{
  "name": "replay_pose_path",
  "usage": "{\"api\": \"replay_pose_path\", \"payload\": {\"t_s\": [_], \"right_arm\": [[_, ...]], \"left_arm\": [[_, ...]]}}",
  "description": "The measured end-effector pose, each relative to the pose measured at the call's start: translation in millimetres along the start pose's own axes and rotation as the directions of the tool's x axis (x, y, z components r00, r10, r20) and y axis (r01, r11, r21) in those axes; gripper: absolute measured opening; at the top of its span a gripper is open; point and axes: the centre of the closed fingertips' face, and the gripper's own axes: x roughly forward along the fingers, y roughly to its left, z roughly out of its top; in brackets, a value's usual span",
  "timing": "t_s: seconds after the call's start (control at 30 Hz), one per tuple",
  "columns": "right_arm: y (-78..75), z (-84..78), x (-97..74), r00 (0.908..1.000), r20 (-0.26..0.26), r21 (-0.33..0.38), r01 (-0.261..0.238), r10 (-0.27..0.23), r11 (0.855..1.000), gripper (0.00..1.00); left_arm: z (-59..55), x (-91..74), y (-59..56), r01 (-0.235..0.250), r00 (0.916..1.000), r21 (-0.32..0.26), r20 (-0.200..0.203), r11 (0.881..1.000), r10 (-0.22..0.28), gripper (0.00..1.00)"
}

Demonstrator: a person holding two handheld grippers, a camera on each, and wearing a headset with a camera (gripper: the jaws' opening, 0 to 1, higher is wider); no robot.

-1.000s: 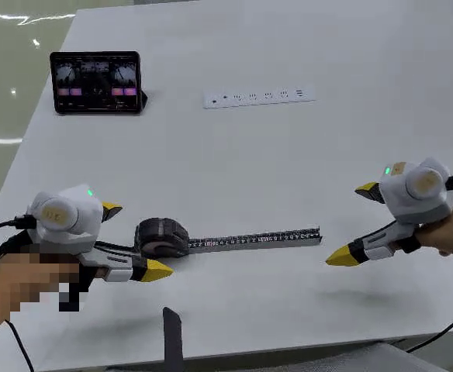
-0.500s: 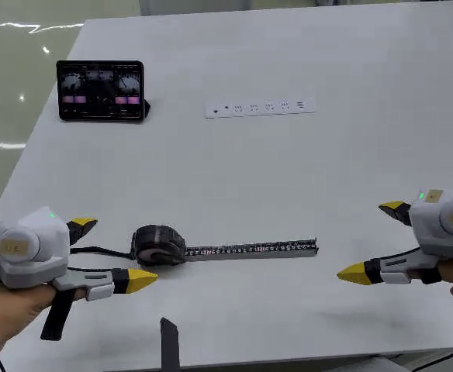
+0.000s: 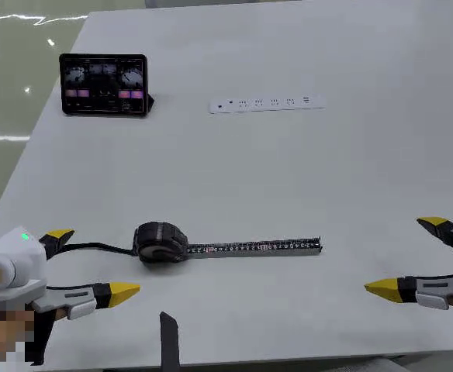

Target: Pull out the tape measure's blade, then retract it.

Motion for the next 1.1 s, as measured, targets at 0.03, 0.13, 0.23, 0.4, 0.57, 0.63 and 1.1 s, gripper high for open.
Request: {"api": "replay_pose_path", "payload": {"t_s": [0.03,0.13,0.23,0.4,0.57,0.63,1.1], "right_arm": [[0.8,-1.4,-2.1,1.0000,0.002,0.001,0.000,0.000,1.000,0.99],[2.1,-8.1,-8.4,0.9998,-0.016,-0.009,0.010,-0.011,1.000,0.99],[-1.6,-12.1,-15.0,0.9996,-0.016,0.028,0.024,-0.024,0.999,0.99],[-7.4,-17.8,-21.8,0.9993,-0.014,0.047,0.034,-0.033,0.998,0.99],[-5.1,-27.6,-24.8,0.9996,-0.020,0.023,0.019,-0.019,1.000,0.99],[-2.9,-23.7,-26.5,0.9998,0.014,-0.014,0.018,-0.018,1.000,0.99],[5.6,-35.4,-29.0,0.9986,-0.053,0.017,-0.003,0.004,1.000,0.99]], "left_arm": [[-0.2,-1.3,0.2,-0.001,1.0000,-0.003,0.002,1.000,0.001,0.99],[0.4,-6.5,2.3,-0.012,0.9999,0.005,0.008,1.000,0.011,0.99],[-1.5,-11.7,5.0,-0.020,0.9997,0.006,0.010,1.000,0.020,0.99],[-9.7,-19.4,7.8,-0.027,0.9996,0.001,0.000,1.000,0.027,0.99],[-13.5,-21.4,12.4,-0.024,0.9997,-0.006,-0.006,1.000,0.024,0.99],[-12.0,-20.9,12.4,-0.017,0.9999,0.001,0.002,1.000,0.017,0.99],[-12.6,-21.4,14.6,-0.013,0.9998,0.006,-0.015,1.000,0.014,0.99]]}}
